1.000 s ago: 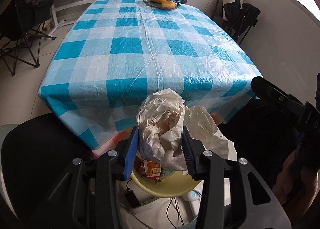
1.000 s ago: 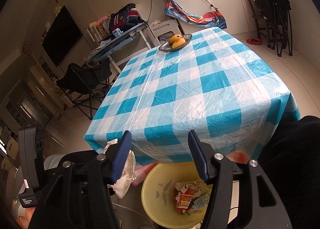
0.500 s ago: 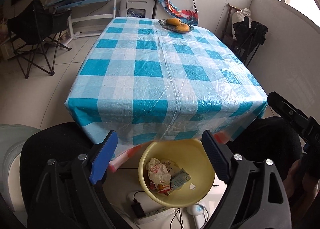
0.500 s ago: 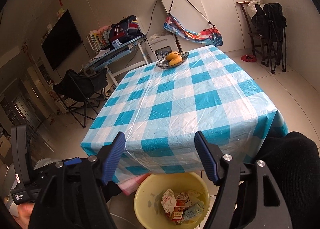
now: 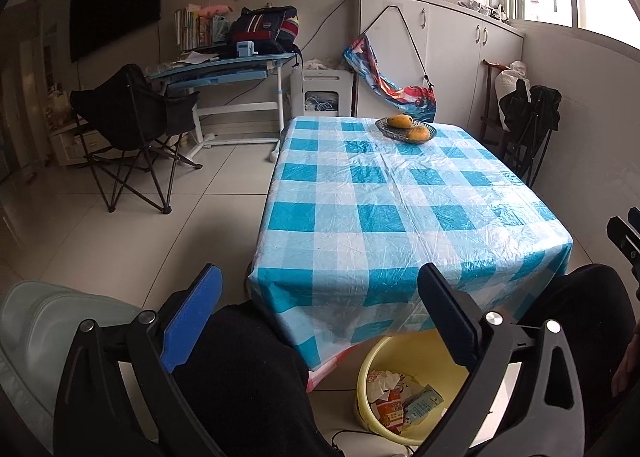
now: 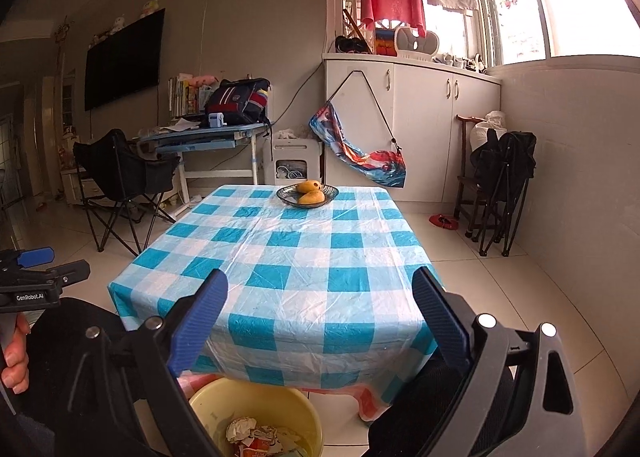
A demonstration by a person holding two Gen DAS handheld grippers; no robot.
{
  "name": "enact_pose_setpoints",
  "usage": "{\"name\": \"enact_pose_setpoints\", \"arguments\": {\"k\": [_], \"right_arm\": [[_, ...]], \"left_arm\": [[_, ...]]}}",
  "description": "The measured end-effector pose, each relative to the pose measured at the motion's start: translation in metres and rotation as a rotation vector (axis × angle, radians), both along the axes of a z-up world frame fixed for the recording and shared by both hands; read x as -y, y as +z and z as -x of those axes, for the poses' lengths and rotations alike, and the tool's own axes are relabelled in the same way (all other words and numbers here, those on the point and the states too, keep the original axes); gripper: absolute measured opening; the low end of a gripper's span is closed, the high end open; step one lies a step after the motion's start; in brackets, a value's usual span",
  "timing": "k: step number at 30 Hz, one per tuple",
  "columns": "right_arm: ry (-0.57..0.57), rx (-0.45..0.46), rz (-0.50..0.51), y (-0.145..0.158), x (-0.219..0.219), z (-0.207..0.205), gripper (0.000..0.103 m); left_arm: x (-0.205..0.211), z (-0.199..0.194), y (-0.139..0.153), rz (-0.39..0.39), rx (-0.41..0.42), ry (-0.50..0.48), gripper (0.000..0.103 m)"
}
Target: Collect trash
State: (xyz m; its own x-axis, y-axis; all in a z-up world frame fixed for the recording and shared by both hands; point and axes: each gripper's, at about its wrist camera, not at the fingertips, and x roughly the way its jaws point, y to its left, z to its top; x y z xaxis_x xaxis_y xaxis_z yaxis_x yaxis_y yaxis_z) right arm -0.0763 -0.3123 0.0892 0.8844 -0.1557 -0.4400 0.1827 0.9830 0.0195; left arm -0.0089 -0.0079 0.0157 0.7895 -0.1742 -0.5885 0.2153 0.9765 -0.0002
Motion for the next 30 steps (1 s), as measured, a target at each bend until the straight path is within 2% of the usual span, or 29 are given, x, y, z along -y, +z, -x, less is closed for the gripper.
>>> {"name": "enact_pose_setpoints", "arguments": {"k": [4,17,30], "right_arm": [[0.002,-0.023,0.008,-0.006,-0.003,-0.002,0.092],[0.023,-0.069,0.06,-0.013,-0.016,-0.006,0.093],[0.01,-0.087,0.047,-0.014,-0.012,-0.009,0.094]], "left_arm": [[-0.005,-0.002,-0.009,0.007,-0.017,0.009,0.095],[-0.01,-0.002,-0.013,0.036,-0.017,0.034,0.095],[-0.011,-0.003,-0.015,0.027,-0.018,0.044,0.096]]}}
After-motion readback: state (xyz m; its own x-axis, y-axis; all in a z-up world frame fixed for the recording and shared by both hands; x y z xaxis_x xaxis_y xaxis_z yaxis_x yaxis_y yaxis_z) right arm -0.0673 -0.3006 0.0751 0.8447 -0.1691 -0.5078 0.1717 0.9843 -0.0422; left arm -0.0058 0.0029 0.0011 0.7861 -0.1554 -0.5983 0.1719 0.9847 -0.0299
